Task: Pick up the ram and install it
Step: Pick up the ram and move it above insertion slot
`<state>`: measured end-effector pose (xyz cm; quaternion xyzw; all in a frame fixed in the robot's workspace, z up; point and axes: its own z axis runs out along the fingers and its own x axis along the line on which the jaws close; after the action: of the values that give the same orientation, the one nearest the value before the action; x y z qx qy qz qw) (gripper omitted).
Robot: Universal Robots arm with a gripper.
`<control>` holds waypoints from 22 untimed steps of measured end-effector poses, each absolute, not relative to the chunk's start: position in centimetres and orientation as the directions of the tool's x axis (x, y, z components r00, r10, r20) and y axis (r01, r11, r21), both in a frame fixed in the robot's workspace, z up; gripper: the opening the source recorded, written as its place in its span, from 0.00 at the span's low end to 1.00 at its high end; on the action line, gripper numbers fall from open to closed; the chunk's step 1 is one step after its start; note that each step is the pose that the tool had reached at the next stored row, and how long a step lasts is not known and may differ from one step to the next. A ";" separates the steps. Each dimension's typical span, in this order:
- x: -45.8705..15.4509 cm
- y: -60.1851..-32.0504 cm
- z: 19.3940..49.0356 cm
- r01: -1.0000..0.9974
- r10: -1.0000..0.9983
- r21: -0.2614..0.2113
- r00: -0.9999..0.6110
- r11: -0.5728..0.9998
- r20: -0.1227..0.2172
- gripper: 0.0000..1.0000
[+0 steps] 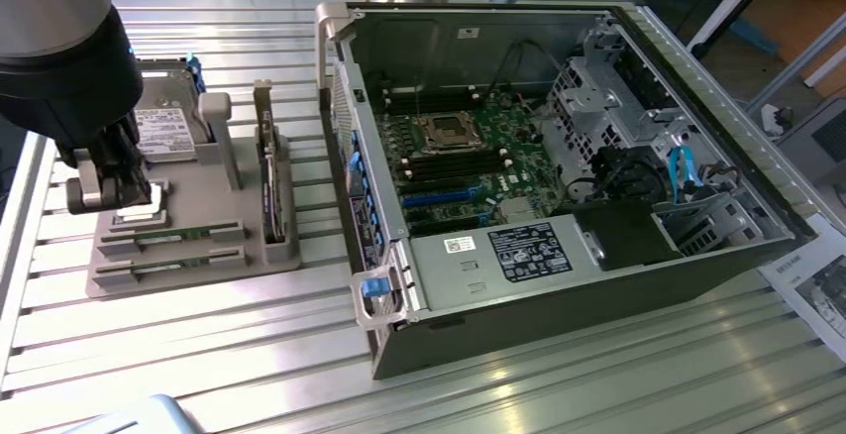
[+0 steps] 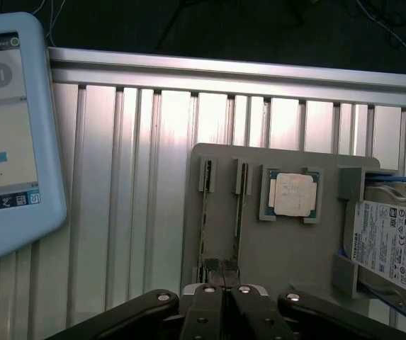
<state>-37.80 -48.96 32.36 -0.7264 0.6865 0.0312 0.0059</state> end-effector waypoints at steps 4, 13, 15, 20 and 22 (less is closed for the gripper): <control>-37.8 -49.0 32.4 -0.998 -0.997 0.034 0.056 -0.057 -0.054 0.24; -37.8 -49.0 31.4 -0.998 -0.997 0.034 0.056 -0.058 -0.054 0.24; -37.8 -49.0 31.0 -0.998 -0.997 0.034 0.056 -0.058 -0.054 0.24; -37.8 -49.0 29.6 -0.998 -0.997 0.034 0.057 -0.059 -0.054 0.24; -37.8 -49.0 28.8 -0.998 -0.997 0.034 0.058 -0.060 -0.054 0.24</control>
<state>-37.82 -48.96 28.76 -0.7274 0.6854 0.0315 0.0062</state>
